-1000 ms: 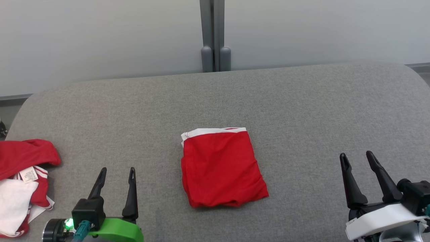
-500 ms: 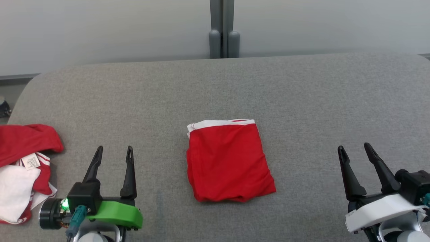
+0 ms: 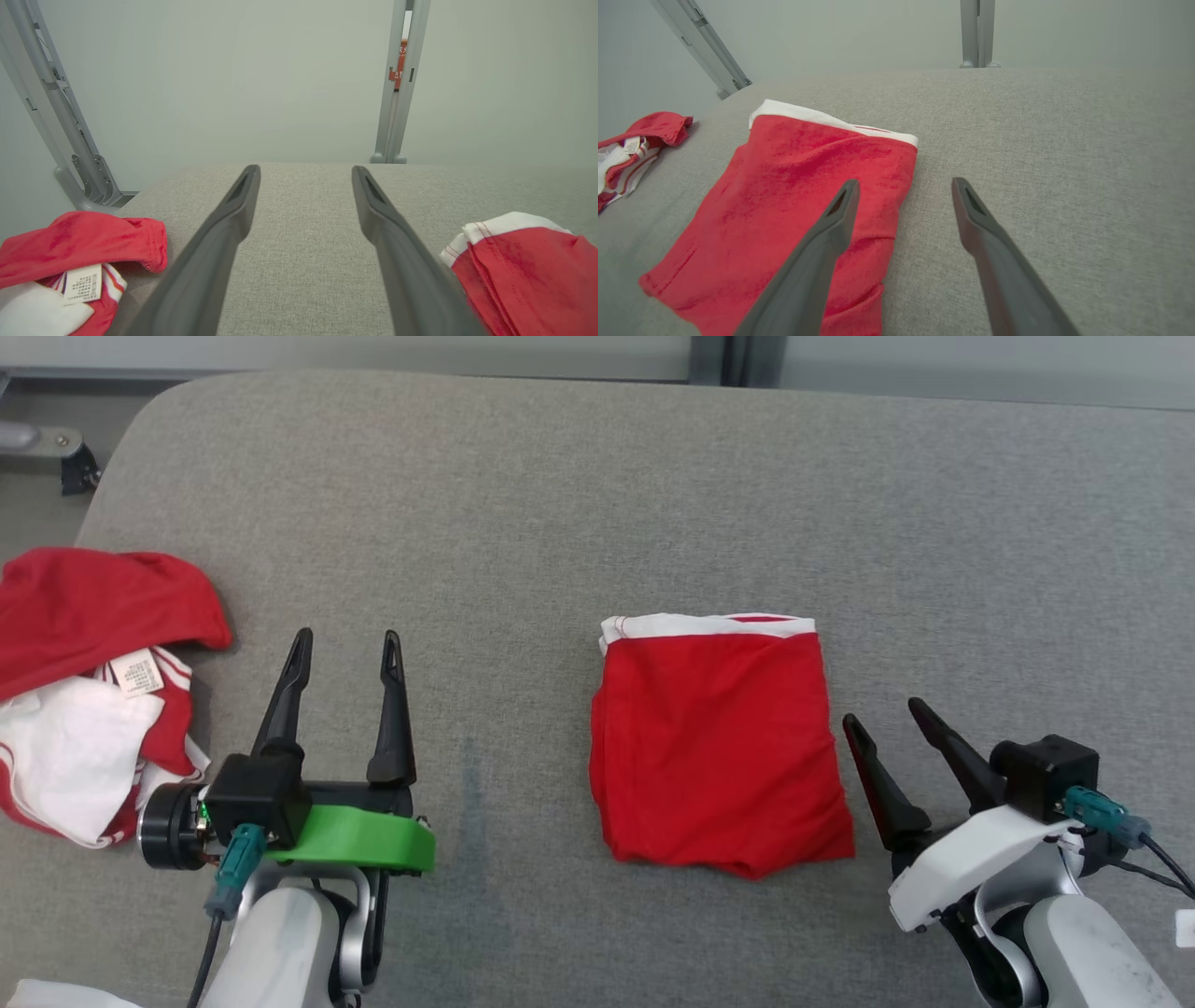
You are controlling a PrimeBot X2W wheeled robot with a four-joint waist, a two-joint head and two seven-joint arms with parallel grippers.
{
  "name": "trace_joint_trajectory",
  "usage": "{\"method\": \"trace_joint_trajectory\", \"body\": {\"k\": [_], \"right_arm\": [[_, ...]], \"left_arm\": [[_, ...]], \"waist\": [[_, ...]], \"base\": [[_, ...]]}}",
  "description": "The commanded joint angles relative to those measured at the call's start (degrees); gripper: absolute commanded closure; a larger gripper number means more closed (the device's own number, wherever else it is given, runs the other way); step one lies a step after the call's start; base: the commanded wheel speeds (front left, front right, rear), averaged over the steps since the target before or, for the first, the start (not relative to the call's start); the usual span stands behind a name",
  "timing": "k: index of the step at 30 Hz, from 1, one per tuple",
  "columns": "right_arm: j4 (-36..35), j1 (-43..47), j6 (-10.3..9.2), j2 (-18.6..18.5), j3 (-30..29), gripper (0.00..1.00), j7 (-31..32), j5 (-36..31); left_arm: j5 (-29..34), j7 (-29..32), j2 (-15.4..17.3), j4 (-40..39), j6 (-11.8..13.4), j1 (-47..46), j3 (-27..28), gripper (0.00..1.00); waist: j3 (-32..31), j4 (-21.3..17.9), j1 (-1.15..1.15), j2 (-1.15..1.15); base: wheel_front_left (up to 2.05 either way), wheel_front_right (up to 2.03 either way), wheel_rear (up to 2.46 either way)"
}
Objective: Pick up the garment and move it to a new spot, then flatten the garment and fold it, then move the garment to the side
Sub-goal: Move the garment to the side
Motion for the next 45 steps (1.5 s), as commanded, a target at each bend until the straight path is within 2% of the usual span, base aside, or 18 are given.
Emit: {"method": "trace_joint_trajectory", "body": {"k": [1,7,8,9,10,11,18,21,28,32,38,45], "right_arm": [[1.8,-1.3,-0.02,-0.6,0.7,0.0,0.4,0.3],[9.9,-4.1,-0.02,-0.6,3.6,0.0,2.0,3.0],[10.7,-4.5,-0.02,-0.7,4.1,0.04,1.9,3.3],[11.6,-4.7,-0.02,-0.6,4.6,0.51,2.2,3.8],[12.2,-4.9,-0.02,-0.5,5.0,0.62,2.3,4.1],[12.7,-5.2,-0.02,-0.6,5.6,1.0,2.3,4.5],[11.9,-9.2,-0.07,-2.8,9.0,1.0,-0.2,6.1],[11.3,-11.2,-0.07,-4.1,11.1,1.0,-1.3,6.5],[13.8,-15.6,-0.07,-8.7,11.4,1.0,-4.4,7.9],[17.2,-19.8,-0.07,-11.5,10.3,1.0,-6.3,9.9],[25.1,-29.0,-0.06,-16.2,9.0,1.0,-9.6,12.9],[35.6,-40.5,-0.07,-22.0,7.9,1.0,-12.4,13.7]], "left_arm": [[0.7,-0.5,-0.6,0.3,-0.2,-1.5,0.2,0.0],[1.7,-0.5,-1.8,-0.3,-1.1,-2.4,1.0,0.0],[1.8,-0.5,-1.9,-0.3,-1.2,-2.5,1.1,0.0],[2.1,-0.5,-2.0,-0.5,-1.3,-2.6,1.4,0.0],[2.3,-0.5,-2.0,-0.5,-1.5,-2.6,1.6,0.0],[2.6,-0.5,-2.1,-0.5,-1.6,-2.6,1.7,0.0],[4.1,-0.4,-2.0,-1.5,-2.4,-3.3,2.5,0.0],[4.7,-0.4,-1.8,-2.3,-2.6,-3.6,2.9,0.0],[6.9,-0.3,-0.7,-4.3,-3.7,-5.9,1.5,0.0],[8.4,1.1,0.5,-6.4,-4.6,-8.2,-0.1,0.0],[10.4,4.4,1.7,-9.7,-6.2,-12.0,-2.5,0.0],[12.1,7.3,2.3,-14.3,-7.5,-15.4,-4.9,0.0]], "waist": [[4.0,4.1,0.0,0.0],[4.8,4.6,0.0,0.0],[4.9,4.5,0.0,0.0],[4.9,4.3,0.0,0.0],[4.9,4.0,0.0,0.0],[5.0,3.7,0.0,0.0],[6.3,-0.4,0.0,0.0],[7.3,-3.9,0.0,0.0],[10.4,-12.6,0.0,0.0],[13.8,-17.4,0.0,0.0],[19.4,-21.6,0.0,0.0],[25.2,-22.7,0.0,0.0]], "base": [[0.0,0.0,0.0],[0.0,0.0,0.0],[0.0,0.0,0.0],[0.0,0.0,0.0],[0.0,0.0,0.0],[0.0,0.0,0.0],[0.0,0.0,0.0],[0.0,0.0,0.0],[0.0,0.0,0.0],[0.0,0.0,0.0],[0.0,0.0,0.0],[0.0,0.0,0.0]]}}
